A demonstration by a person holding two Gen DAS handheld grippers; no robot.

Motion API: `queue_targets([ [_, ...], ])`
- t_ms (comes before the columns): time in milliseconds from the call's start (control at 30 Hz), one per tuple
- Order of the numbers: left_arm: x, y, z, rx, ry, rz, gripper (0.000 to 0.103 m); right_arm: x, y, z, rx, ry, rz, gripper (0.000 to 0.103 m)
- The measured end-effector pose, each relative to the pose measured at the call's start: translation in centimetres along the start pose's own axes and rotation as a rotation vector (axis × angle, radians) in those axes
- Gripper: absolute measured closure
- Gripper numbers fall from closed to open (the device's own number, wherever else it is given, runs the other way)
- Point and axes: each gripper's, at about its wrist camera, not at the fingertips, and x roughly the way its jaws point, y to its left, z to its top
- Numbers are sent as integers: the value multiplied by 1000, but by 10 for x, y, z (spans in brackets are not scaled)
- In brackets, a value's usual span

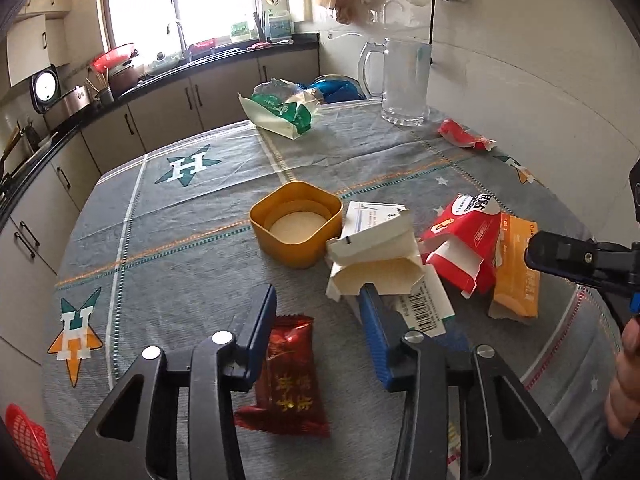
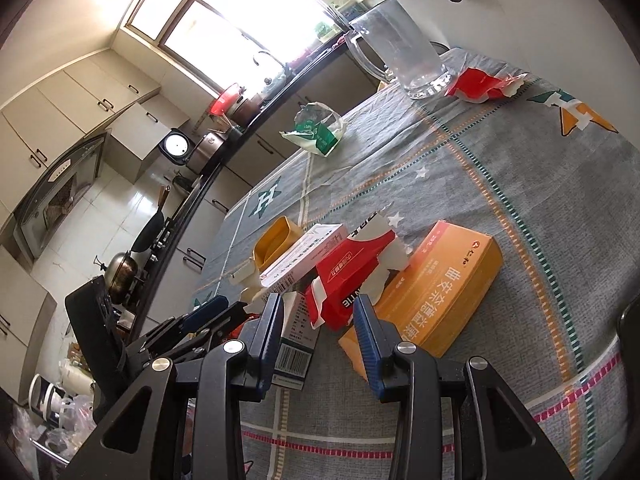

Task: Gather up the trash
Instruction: 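Move both open grippers back over the boxes on the table, then grasp the white medicine box flap with the left gripper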

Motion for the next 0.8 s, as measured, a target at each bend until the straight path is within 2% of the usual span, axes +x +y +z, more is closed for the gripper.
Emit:
queue_targets([
  [67, 4, -2, 1, -12, 15, 3, 77, 0, 1, 0, -7, -4, -3, 62],
  [200, 14, -3, 4, -67, 41, 18, 79, -1, 3, -1, -15, -10, -5, 62],
  [300, 21, 0, 6, -131, 60, -26, 79, 0, 3, -1, -19, -9, -4, 62],
  [400, 26, 1, 7, -176, 68, -18, 80, 0, 3, -2, -23, -7, -4, 62],
  [433, 28, 2, 7, -194, 75, -23, 84, 0, 3, -3, -24, -7, -3, 62],
  [500, 34, 5, 7, -223, 98, -27, 103, -1, 4, -2, -26, -9, -3, 62],
  [567, 38, 7, 6, -240, 106, -23, 103, -1, 4, -2, -27, -15, -9, 62],
  [800, 31, -1, 4, -185, 97, -23, 102, -2, 4, -2, -25, -13, -5, 62],
])
